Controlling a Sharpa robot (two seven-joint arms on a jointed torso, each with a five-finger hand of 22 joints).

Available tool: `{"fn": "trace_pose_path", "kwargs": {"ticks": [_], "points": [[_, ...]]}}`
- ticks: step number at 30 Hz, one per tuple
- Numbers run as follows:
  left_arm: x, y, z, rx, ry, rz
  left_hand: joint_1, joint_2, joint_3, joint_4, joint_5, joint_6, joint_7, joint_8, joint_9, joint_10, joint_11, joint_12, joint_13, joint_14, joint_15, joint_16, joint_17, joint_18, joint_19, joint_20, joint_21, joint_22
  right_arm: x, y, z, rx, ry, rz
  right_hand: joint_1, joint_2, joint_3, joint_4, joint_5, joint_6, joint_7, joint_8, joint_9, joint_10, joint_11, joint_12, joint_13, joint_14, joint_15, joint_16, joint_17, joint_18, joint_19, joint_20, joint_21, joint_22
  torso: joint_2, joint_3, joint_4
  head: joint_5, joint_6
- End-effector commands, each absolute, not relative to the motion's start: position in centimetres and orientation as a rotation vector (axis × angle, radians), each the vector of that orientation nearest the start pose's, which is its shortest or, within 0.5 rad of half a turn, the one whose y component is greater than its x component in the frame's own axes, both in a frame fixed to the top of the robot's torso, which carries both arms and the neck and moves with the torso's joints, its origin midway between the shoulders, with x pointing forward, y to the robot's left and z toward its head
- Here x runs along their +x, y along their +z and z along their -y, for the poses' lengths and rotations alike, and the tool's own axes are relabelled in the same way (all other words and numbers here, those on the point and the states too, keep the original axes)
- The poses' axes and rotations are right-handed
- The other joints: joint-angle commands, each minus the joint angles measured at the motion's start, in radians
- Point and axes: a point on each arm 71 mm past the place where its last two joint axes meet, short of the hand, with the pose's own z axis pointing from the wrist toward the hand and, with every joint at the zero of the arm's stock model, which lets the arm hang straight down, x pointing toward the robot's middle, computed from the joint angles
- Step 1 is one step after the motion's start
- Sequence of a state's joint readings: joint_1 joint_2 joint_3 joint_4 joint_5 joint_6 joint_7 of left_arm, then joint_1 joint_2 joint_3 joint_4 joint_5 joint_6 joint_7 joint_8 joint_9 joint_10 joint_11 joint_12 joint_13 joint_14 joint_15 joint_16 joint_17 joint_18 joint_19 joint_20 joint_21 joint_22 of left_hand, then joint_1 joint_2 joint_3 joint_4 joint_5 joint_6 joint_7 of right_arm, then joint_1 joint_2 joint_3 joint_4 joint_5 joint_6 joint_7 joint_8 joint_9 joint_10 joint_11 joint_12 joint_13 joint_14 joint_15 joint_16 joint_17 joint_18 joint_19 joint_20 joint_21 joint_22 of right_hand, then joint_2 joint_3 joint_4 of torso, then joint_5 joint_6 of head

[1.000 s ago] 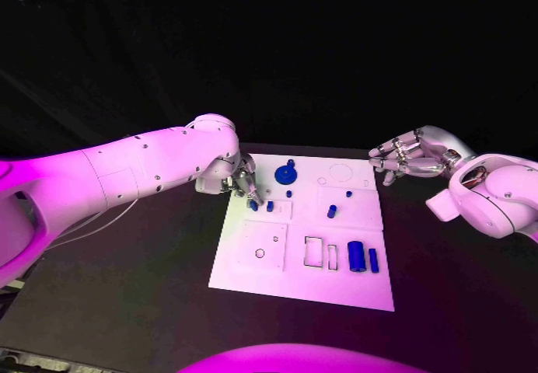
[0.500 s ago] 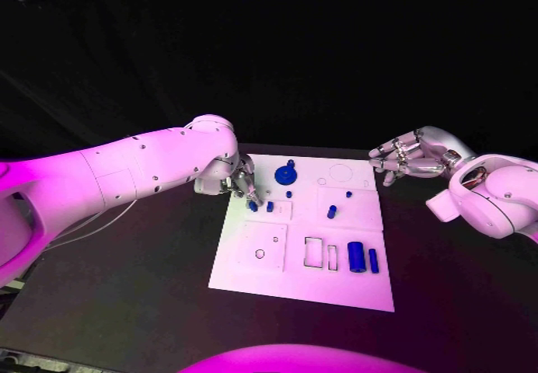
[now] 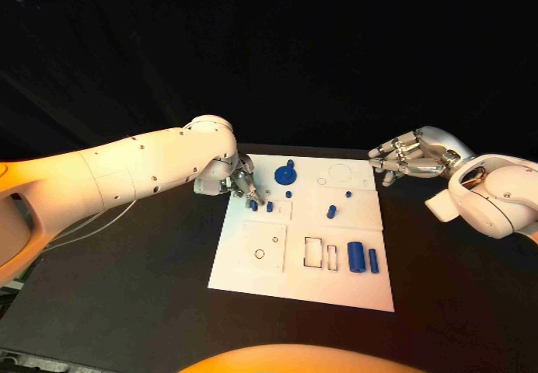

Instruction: Assemble the parts on the task board

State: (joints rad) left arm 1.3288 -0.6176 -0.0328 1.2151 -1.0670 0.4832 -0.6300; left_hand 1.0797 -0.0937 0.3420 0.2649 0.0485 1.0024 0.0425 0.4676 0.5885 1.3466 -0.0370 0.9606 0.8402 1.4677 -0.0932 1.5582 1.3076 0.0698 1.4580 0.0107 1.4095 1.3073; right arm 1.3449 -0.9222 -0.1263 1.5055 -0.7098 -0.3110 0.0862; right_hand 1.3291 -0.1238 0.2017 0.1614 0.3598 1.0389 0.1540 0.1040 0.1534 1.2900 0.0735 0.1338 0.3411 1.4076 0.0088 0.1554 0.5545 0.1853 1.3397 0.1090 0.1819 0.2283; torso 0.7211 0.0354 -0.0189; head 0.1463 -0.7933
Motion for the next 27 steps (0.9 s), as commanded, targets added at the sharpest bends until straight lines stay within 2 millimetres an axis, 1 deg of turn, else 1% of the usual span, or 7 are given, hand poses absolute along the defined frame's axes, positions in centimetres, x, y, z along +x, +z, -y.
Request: {"fn": "trace_pose_path", "kwargs": {"ticks": [1, 8, 10, 13, 16, 19, 27], "points": [[53.80, -18.97, -19.76, -0.050, -0.172, -2.502, -0.007, -0.001, 0.000, 0.008, 0.001, 0.007, -0.001, -0.004, 0.001, 0.002, 0.006, 0.004, 0.001, 0.099, 0.004, 0.003, 0.250, -0.013, 0.006, 0.000, -0.004, 0.026, 50.17, -14.74, 24.83, 0.443, 1.014, -1.677, -0.006, -0.002, 0.001, 0.005, 0.006, -0.009, -0.001, 0.002, 0.001, -0.004, 0.000, 0.004, 0.001, -0.005, 0.001, -0.003, 0.001, -0.003, -0.001, 0.004, -0.004, -0.001, 0.000, 0.0003, 0.0006, -0.001, 0.000], [53.73, -18.84, -20.09, -0.048, -0.168, -2.506, -0.008, -0.001, -0.002, 0.009, 0.001, 0.008, -0.001, -0.004, 0.001, 0.002, 0.006, 0.004, 0.001, 0.099, 0.004, 0.003, 0.250, -0.014, 0.007, 0.000, -0.004, 0.027, 50.18, -14.76, 24.86, 0.444, 1.013, -1.678, -0.006, -0.002, 0.001, 0.005, 0.006, -0.009, -0.001, 0.002, 0.001, -0.004, 0.000, 0.004, 0.001, -0.005, 0.001, -0.003, 0.001, -0.003, -0.001, 0.004, -0.004, -0.001, 0.000, 0.0010, 0.0011, 0.001, 0.001], [53.74, -18.79, -20.14, -0.051, -0.168, -2.503, 0.006, -0.001, -0.001, 0.004, 0.002, 0.008, -0.002, -0.006, 0.002, 0.002, 0.005, 0.002, 0.000, 0.099, 0.003, 0.003, 0.250, -0.013, 0.007, 0.000, -0.004, 0.026, 50.19, -14.76, 24.85, 0.444, 1.013, -1.678, -0.006, -0.002, 0.001, 0.005, 0.006, -0.009, -0.001, 0.002, 0.001, -0.004, 0.000, 0.004, 0.001, -0.005, 0.001, -0.003, 0.001, -0.003, -0.001, 0.004, -0.004, -0.001, 0.000, 0.0003, 0.0007, 0.001, 0.003], [53.78, -18.73, -20.17, -0.058, -0.170, -2.496, 0.019, 0.005, 0.003, 0.000, 0.002, 0.009, -0.003, -0.007, 0.003, 0.001, 0.004, 0.001, 0.000, 0.099, 0.003, 0.003, 0.250, -0.013, 0.007, -0.001, -0.005, 0.026, 50.19, -14.77, 24.85, 0.444, 1.012, -1.678, -0.006, -0.002, 0.001, 0.005, 0.006, -0.009, -0.001, 0.002, 0.001, -0.004, 0.000, 0.004, 0.001, -0.005, 0.001, -0.003, 0.001, -0.003, -0.001, 0.004, -0.004, -0.001, -0.001, -0.0006, -0.0003, 0.003, 0.002], [53.82, -18.68, -20.21, -0.067, -0.174, -2.489, 0.030, 0.010, 0.007, -0.004, 0.002, 0.010, -0.004, -0.008, 0.004, 0.001, 0.003, 0.001, 0.000, 0.099, 0.002, 0.003, 0.250, -0.013, 0.007, -0.001, -0.005, 0.026, 50.20, -14.77, 24.87, 0.445, 1.012, -1.678, -0.006, -0.002, 0.001, 0.005, 0.006, -0.009, -0.001, 0.002, 0.001, -0.004, 0.000, 0.004, 0.001, -0.005, 0.001, -0.003, 0.001, -0.003, -0.001, 0.004, -0.004, -0.001, 0.000, 0.0001, 0.0000, 0.002, 0.003], [53.88, -18.63, -20.21, -0.078, -0.178, -2.479, 0.040, 0.014, 0.011, -0.008, 0.002, 0.010, -0.005, -0.010, 0.005, 0.002, 0.003, 0.003, 0.003, 0.099, 0.002, 0.003, 0.250, -0.013, 0.006, -0.002, -0.006, 0.025, 50.21, -14.78, 24.86, 0.444, 1.012, -1.678, -0.006, -0.002, 0.001, 0.005, 0.006, -0.009, -0.001, 0.002, 0.001, -0.004, 0.000, 0.004, 0.001, -0.005, 0.001, -0.003, 0.001, -0.003, -0.001, 0.004, -0.004, -0.001, 0.000, -0.0003, 0.0002, 0.002, 0.004], [53.89, -18.60, -20.13, -0.100, -0.199, -2.477, 0.059, 0.017, 0.017, -0.016, 0.002, 0.008, -0.005, -0.012, 0.007, 0.001, 0.002, 0.003, 0.005, 0.099, 0.001, 0.003, 0.250, -0.013, 0.006, -0.003, -0.007, 0.024, 50.25, -14.85, 24.83, 0.443, 1.011, -1.680, -0.006, -0.002, 0.001, 0.005, 0.006, -0.009, -0.001, 0.002, 0.001, -0.004, 0.000, 0.004, 0.001, -0.005, 0.001, -0.003, 0.001, -0.003, -0.001, 0.004, -0.004, -0.001, 0.000, -0.0002, 0.0009, 0.003, 0.003]]}}
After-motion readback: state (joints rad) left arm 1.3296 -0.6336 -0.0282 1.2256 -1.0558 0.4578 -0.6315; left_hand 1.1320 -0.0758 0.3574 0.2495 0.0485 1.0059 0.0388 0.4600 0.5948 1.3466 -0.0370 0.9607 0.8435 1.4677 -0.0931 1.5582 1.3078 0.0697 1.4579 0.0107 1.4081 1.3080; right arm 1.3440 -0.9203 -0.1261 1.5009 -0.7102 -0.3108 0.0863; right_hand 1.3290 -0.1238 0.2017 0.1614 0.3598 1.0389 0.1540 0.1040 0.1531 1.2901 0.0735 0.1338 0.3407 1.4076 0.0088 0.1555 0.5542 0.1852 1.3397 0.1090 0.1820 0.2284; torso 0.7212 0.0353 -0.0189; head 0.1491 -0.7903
